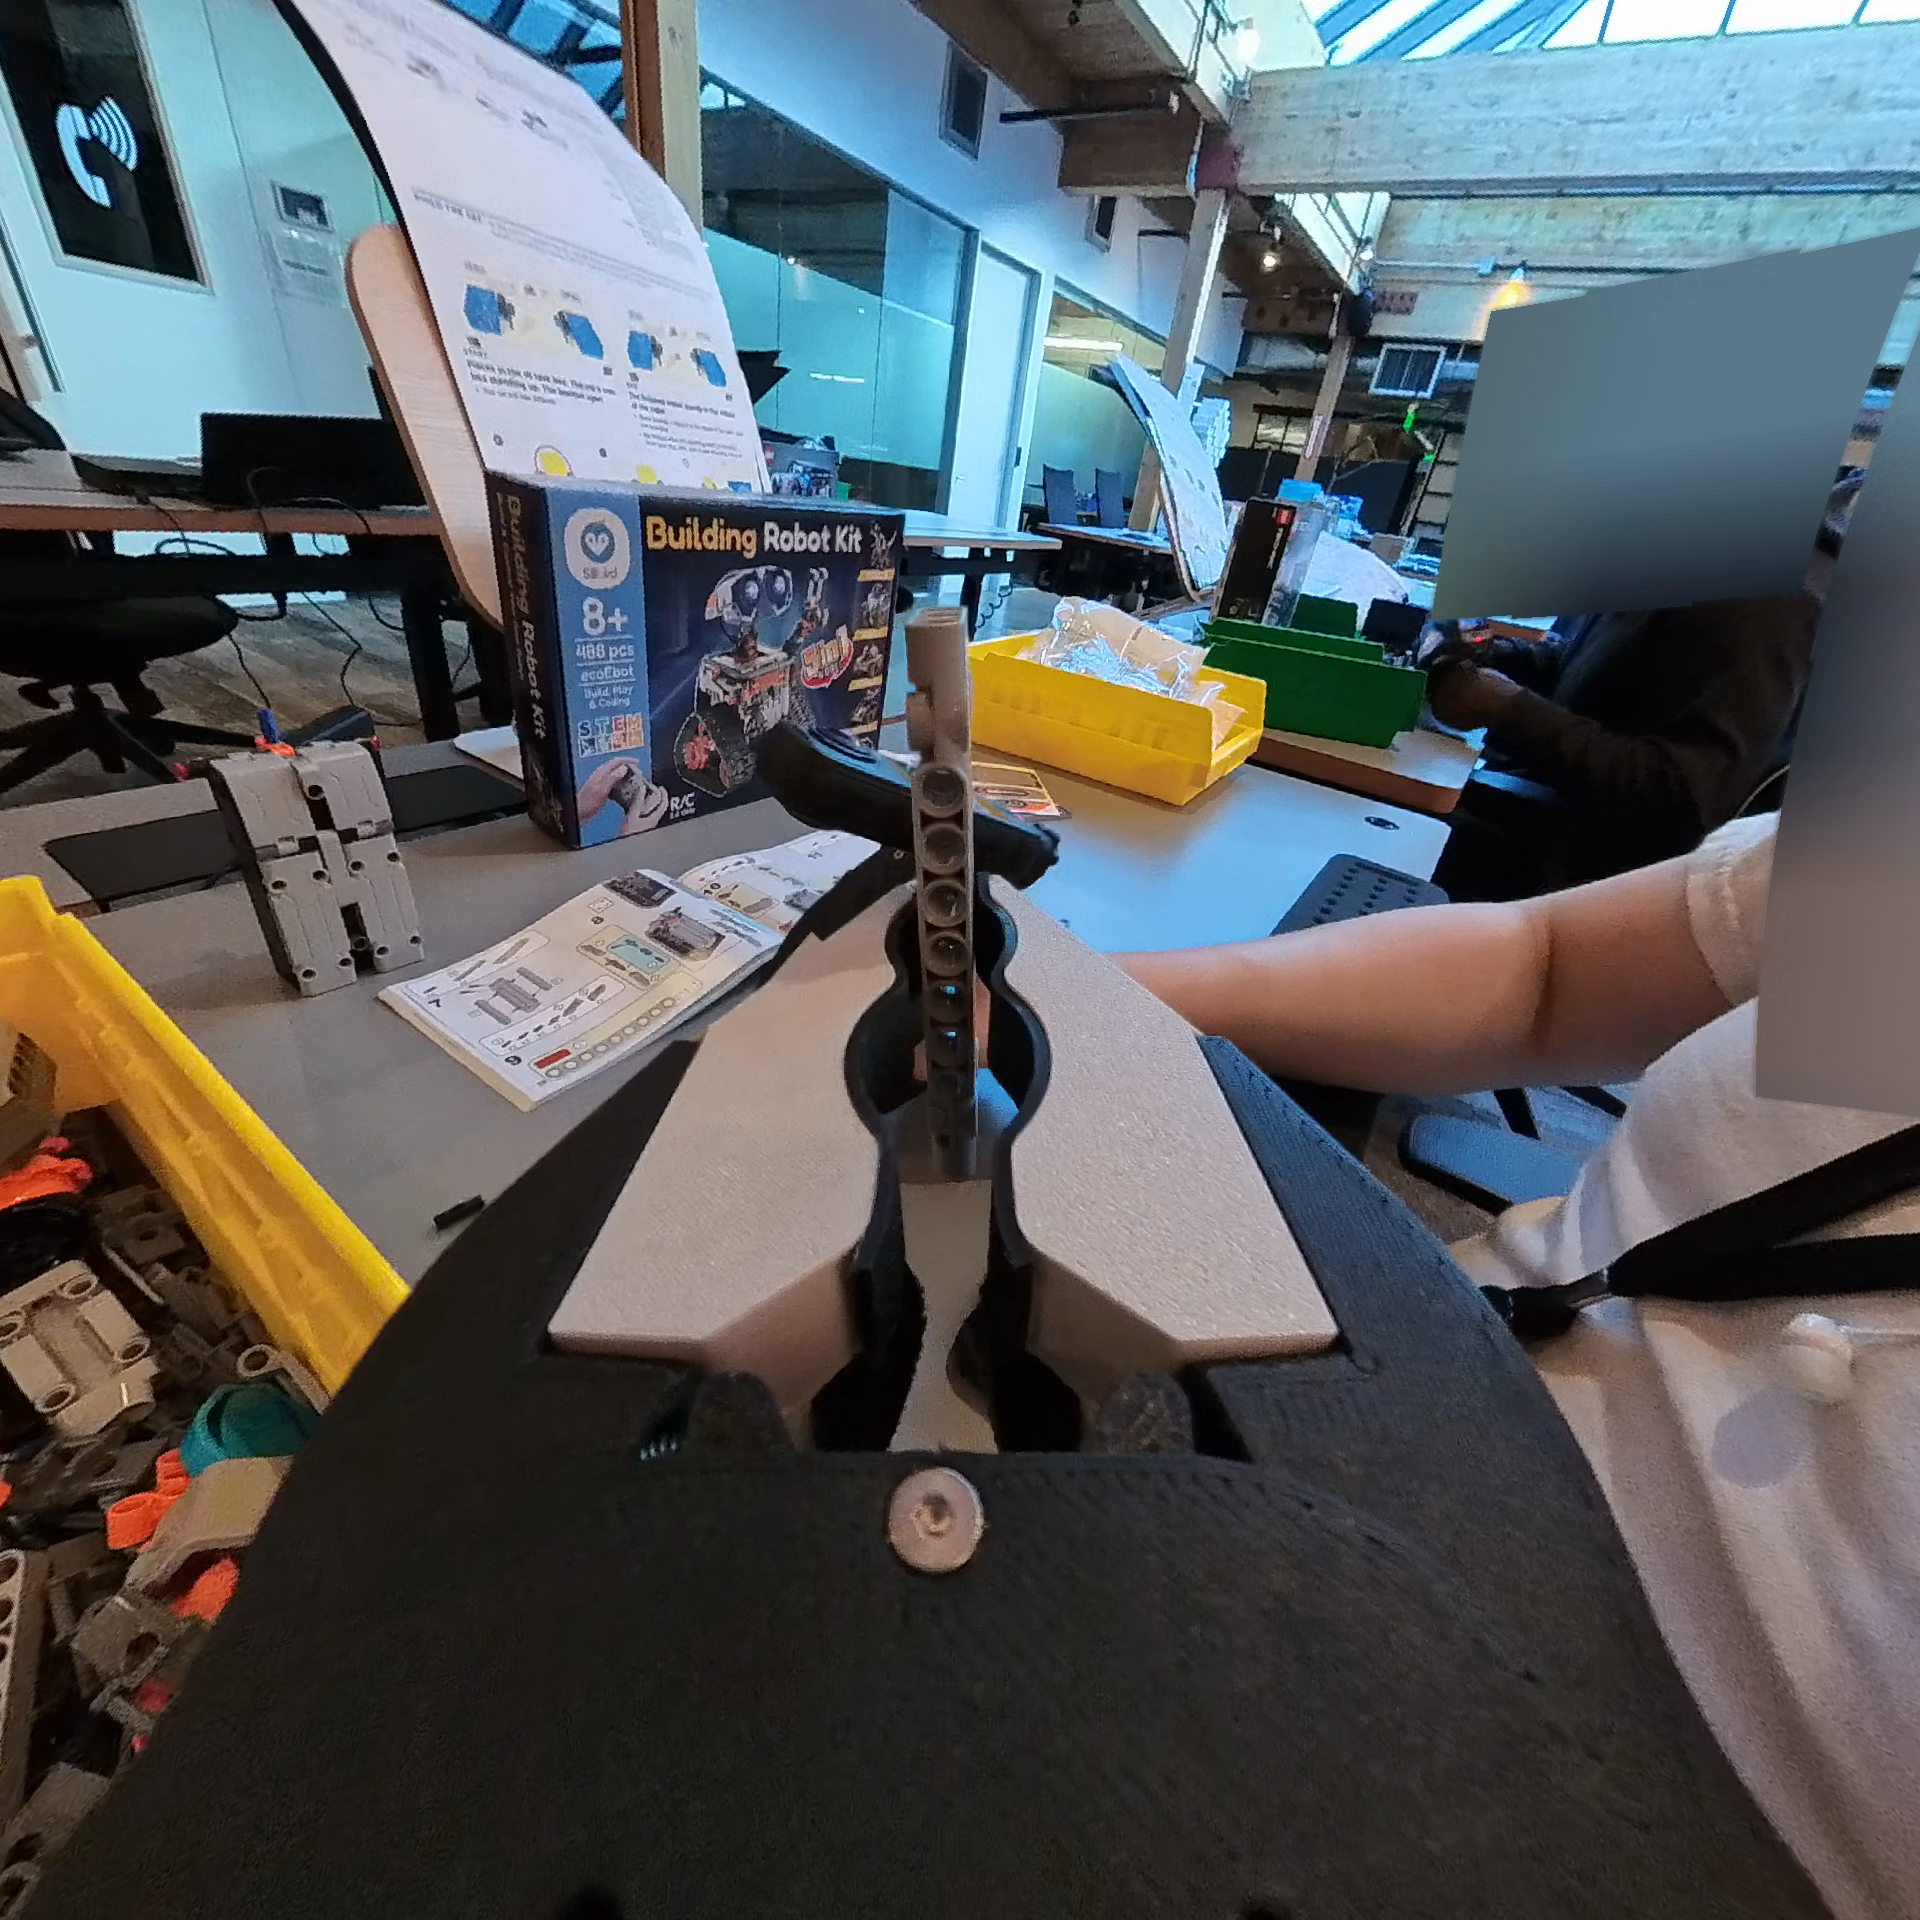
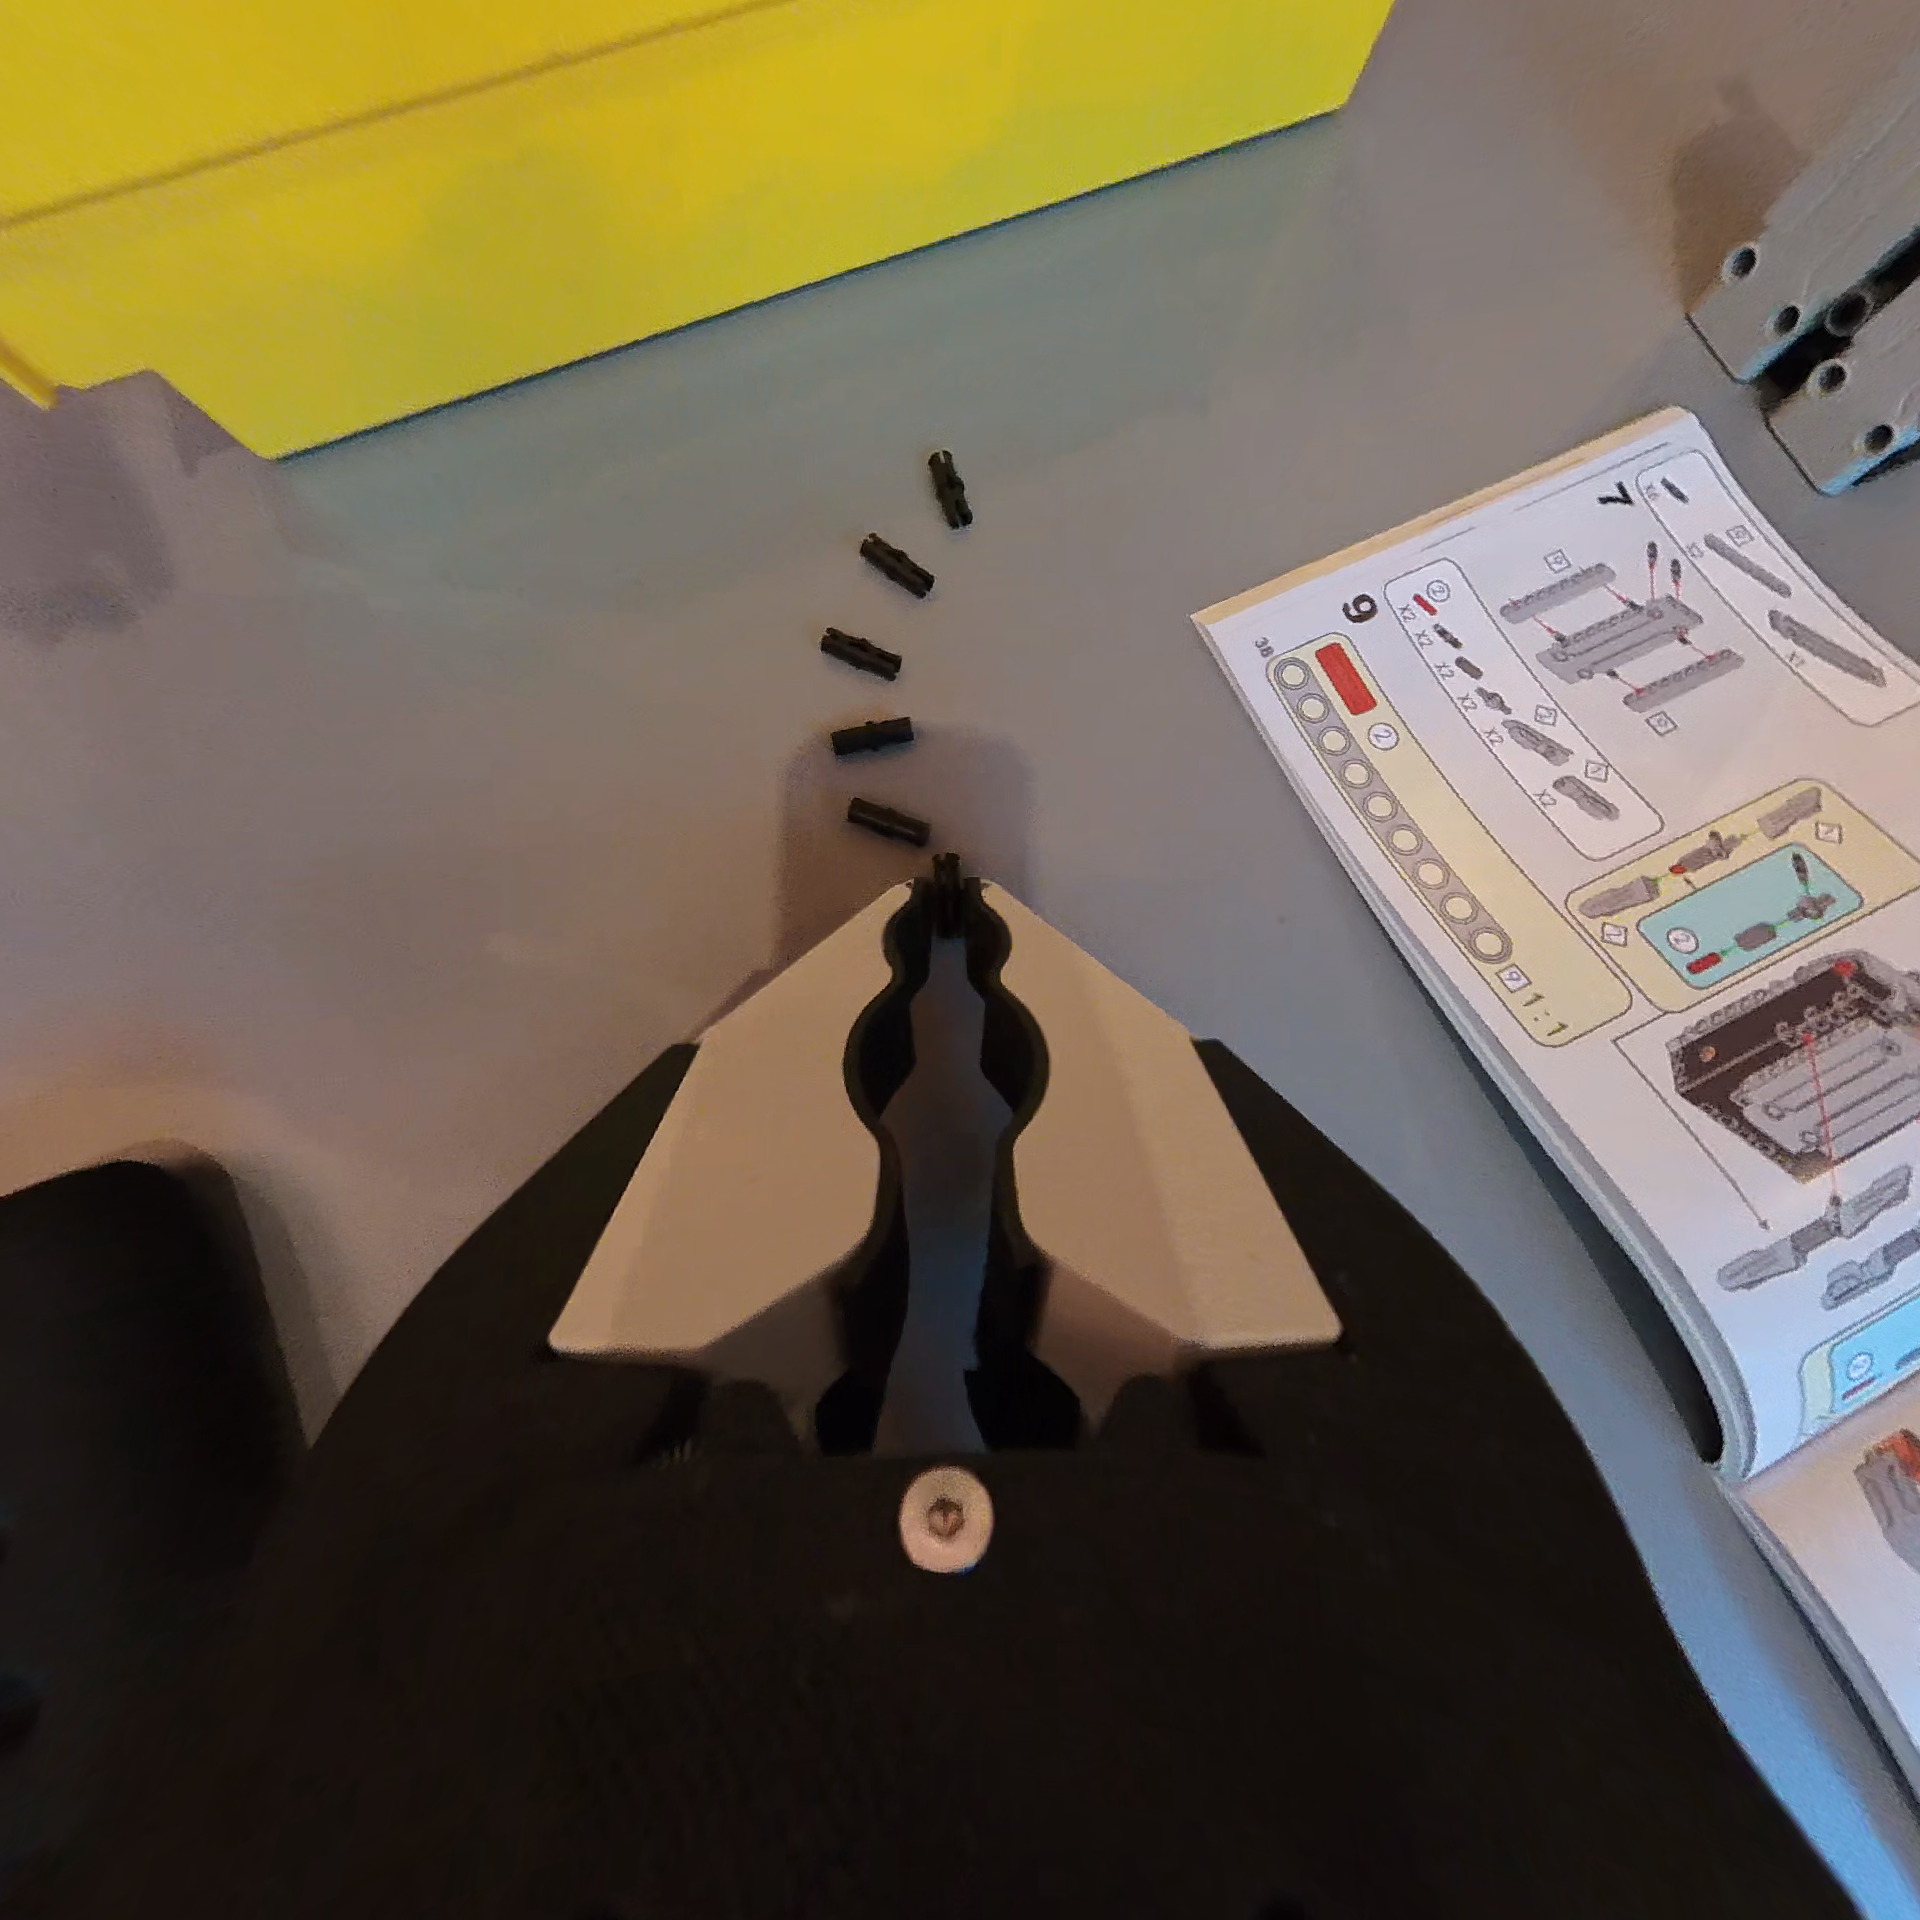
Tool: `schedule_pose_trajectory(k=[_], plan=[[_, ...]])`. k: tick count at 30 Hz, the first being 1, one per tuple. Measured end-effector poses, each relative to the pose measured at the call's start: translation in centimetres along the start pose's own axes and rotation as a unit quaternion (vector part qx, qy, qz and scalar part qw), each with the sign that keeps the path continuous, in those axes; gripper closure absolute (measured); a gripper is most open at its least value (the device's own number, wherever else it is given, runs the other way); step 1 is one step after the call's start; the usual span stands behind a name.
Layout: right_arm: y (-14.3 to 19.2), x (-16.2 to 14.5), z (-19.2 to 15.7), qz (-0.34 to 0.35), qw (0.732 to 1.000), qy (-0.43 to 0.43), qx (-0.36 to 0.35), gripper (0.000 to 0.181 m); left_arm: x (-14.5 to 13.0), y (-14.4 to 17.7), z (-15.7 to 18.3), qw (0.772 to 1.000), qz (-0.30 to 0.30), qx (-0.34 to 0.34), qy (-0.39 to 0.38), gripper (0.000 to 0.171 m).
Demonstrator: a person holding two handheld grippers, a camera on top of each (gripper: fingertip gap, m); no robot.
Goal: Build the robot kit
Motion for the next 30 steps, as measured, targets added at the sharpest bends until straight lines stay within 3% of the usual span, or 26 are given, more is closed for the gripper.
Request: schedule_pose_trajectory(k=[6, 10, 13, 18, 24, 28, 30], plan=[[2.1, -1.3, 1.9, -0.016, 0.998, 0.056, 0.010, 0.176, -1.8, -1.8, -0.1, 0.997, -0.018, -0.043, 0.058, 0.167], [5.8, -3.1, 3.4, 0.056, 0.991, 0.093, 0.079, 0.176, -4.7, -5.1, 0.5, 0.981, -0.055, -0.106, 0.151, 0.167], [8.8, -4.0, 3.4, 0.150, 0.966, 0.133, 0.163, 0.177, -6.4, -8.0, 1.0, 0.957, -0.066, -0.168, 0.229, 0.167], [11.9, -3.9, 4.2, 0.236, 0.942, 0.147, 0.188, 0.177, -7.6, -12.1, 1.3, 0.922, -0.055, -0.229, 0.306, 0.167], [13.4, -4.2, 5.0, 0.269, 0.922, 0.194, 0.200, 0.177, -8.0, -15.9, 2.1, 0.890, -0.068, -0.284, 0.351, 0.167], [14.3, -5.0, 4.7, 0.287, 0.910, 0.219, 0.204, 0.177, -8.6, -17.4, 2.4, 0.887, -0.105, -0.289, 0.344, 0.167], [14.8, -5.2, 4.9, 0.289, 0.908, 0.228, 0.200, 0.177, -8.6, -17.7, 2.6, 0.870, -0.114, -0.323, 0.353, 0.167]])
Point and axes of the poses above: each gripper's, where its closed fingertips meet, y back along the fingers, x out of its top, z = x × y across the jaws, the point moved 9 cm from there along y, back along the fingers, and after that the axes turned 7 degrees about -y, right-handed, at the moved point
